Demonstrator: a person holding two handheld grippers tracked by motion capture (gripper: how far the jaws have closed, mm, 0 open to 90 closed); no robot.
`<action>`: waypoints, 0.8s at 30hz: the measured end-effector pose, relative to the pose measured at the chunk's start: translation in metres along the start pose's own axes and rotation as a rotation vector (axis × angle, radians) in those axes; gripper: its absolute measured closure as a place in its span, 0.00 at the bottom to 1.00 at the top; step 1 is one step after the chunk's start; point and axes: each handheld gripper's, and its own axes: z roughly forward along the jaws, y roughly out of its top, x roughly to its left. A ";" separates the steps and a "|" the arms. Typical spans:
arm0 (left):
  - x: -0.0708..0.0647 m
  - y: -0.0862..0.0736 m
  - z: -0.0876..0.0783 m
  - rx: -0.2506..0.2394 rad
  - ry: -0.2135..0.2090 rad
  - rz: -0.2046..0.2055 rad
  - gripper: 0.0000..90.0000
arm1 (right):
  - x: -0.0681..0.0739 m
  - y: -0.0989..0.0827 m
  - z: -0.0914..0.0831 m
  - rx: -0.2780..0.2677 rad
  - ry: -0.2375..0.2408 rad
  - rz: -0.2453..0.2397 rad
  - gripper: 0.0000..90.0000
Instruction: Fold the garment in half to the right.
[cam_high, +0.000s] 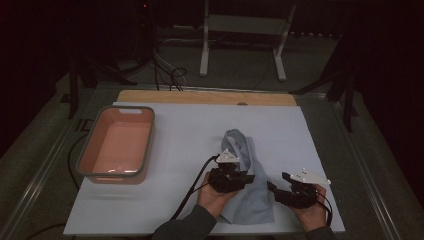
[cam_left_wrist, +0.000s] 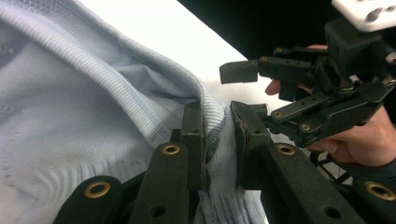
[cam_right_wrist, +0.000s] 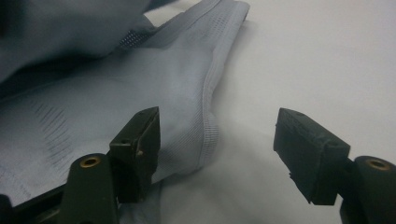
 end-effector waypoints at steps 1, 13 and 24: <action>0.000 -0.001 0.003 0.007 -0.002 0.001 0.86 | 0.000 0.000 0.000 0.000 -0.001 0.001 0.35; 0.007 -0.002 0.002 -0.020 -0.040 0.007 0.55 | 0.000 0.000 0.000 0.001 0.001 0.002 0.35; 0.026 -0.004 -0.027 -0.071 0.082 0.006 0.28 | 0.008 0.003 -0.002 -0.014 0.027 -0.008 0.35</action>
